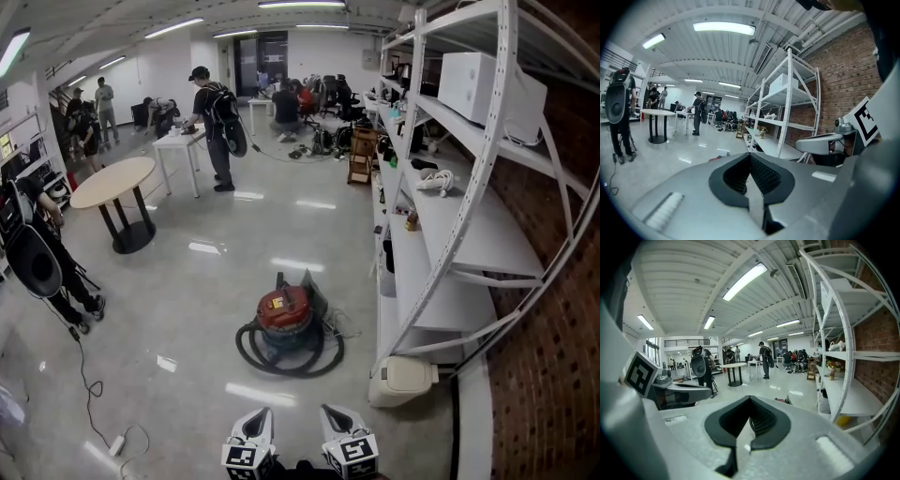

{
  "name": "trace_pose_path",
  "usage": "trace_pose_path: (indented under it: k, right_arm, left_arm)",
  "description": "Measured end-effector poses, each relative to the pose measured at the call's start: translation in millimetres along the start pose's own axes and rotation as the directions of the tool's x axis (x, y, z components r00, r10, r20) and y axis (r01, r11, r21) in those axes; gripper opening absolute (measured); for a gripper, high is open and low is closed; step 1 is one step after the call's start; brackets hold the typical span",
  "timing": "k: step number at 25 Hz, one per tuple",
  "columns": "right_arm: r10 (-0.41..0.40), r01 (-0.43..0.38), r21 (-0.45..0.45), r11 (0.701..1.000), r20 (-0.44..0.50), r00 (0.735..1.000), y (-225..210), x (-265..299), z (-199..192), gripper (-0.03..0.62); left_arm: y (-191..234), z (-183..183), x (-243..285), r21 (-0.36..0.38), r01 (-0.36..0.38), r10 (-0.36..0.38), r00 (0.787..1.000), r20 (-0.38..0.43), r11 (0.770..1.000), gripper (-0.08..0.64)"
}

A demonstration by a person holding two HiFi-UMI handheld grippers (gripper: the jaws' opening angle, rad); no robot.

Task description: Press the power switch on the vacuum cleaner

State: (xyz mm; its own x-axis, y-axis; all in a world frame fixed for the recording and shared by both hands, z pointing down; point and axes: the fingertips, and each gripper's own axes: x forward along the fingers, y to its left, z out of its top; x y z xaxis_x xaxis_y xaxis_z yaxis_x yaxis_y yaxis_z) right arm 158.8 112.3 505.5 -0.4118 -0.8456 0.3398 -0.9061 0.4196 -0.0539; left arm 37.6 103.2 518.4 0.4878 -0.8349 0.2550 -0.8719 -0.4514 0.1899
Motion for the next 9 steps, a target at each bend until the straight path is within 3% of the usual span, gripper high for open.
trace_pose_path:
  k: [9]
  right_arm:
    - [0.006, -0.006, 0.016, 1.000, 0.003, 1.000, 3.1, -3.6, -4.0, -0.009]
  left_arm:
    - [0.8, -7.9, -9.4, -0.008, -0.025, 0.025, 1.000, -0.001, 1.000, 0.015]
